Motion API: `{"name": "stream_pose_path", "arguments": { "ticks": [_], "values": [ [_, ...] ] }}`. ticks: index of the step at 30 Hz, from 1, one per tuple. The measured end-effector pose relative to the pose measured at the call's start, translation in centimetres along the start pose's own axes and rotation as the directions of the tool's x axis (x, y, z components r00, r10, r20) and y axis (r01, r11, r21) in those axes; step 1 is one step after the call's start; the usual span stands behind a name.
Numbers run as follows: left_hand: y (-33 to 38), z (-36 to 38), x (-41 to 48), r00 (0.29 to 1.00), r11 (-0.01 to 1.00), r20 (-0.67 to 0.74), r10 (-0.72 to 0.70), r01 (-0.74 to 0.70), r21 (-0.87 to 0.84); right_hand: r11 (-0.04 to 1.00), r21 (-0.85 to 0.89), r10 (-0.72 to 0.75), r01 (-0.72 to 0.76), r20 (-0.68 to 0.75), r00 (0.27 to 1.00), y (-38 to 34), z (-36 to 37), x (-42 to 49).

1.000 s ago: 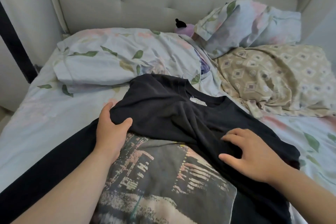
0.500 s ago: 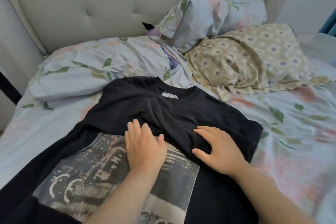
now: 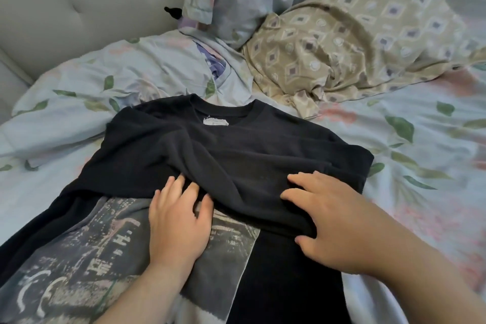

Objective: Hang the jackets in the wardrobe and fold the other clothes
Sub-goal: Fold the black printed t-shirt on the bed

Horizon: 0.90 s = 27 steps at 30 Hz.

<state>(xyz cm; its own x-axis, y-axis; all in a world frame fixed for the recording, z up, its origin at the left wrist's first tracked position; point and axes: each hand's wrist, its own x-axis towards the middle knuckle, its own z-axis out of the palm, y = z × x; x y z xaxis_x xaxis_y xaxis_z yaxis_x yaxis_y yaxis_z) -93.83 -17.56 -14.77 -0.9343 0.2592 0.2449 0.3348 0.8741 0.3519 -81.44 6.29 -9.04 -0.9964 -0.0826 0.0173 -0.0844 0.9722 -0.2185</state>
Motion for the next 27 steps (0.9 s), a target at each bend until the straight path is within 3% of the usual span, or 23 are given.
{"name": "stream_pose_path", "arguments": {
  "ticks": [3, 7, 9, 14, 17, 19, 21, 24, 26, 27],
  "values": [
    [0.2, -0.1, 0.0, 1.000, 1.000, -0.008, 0.000, 0.000, 0.008, 0.995, 0.100, 0.029, -0.028, -0.011, 1.000, 1.4, -1.3, -0.7],
    [0.4, -0.2, 0.0, 1.000, 1.000, 0.005, -0.005, 0.005, 0.030, 0.927, 0.362, 0.049, -0.095, 0.135, 0.990, 2.8, -2.3, -0.9],
    [0.5, -0.3, 0.0, 1.000, 0.999, 0.017, -0.017, 0.016, 0.038, 0.903, 0.418, 0.054, -0.100, 0.119, 0.991, 3.2, -2.3, -0.7],
    [0.5, -0.2, 0.0, 1.000, 0.998, 0.015, -0.025, 0.024, 0.051, 0.905, 0.421, 0.098, -0.061, -0.066, 0.993, 3.1, -1.9, -0.2],
    [0.7, -0.3, -0.1, 1.000, 0.999, -0.003, -0.026, 0.026, 0.032, 0.827, 0.560, 0.273, -0.055, -0.315, 0.909, 2.7, -3.1, -0.4],
    [0.9, -0.6, -0.1, 0.999, 1.000, -0.029, -0.023, 0.023, 0.003, 0.682, 0.731, 0.456, -0.021, -0.402, 0.794, 2.4, -3.7, -0.5],
    [1.2, -1.1, 0.3, 0.998, 0.999, -0.061, -0.010, 0.007, -0.046, 0.378, 0.925, 0.600, 0.050, -0.286, 0.748, 2.4, -3.8, -0.2],
    [1.1, -3.2, 1.9, 0.994, 0.976, -0.110, -0.011, -0.013, -0.216, -0.152, 0.988, 0.585, 0.017, 0.076, 0.807, 3.4, -3.4, 0.5],
    [0.5, -5.4, 3.0, 0.986, 0.964, -0.166, 0.033, -0.075, -0.256, -0.403, 0.915, 0.483, -0.017, 0.229, 0.845, 4.1, -3.3, 0.4],
    [-0.1, -6.3, 3.4, 0.980, 0.966, -0.185, 0.078, -0.120, -0.228, -0.467, 0.884, 0.451, -0.040, 0.276, 0.849, 4.3, -3.1, 0.4]
  ]
}}
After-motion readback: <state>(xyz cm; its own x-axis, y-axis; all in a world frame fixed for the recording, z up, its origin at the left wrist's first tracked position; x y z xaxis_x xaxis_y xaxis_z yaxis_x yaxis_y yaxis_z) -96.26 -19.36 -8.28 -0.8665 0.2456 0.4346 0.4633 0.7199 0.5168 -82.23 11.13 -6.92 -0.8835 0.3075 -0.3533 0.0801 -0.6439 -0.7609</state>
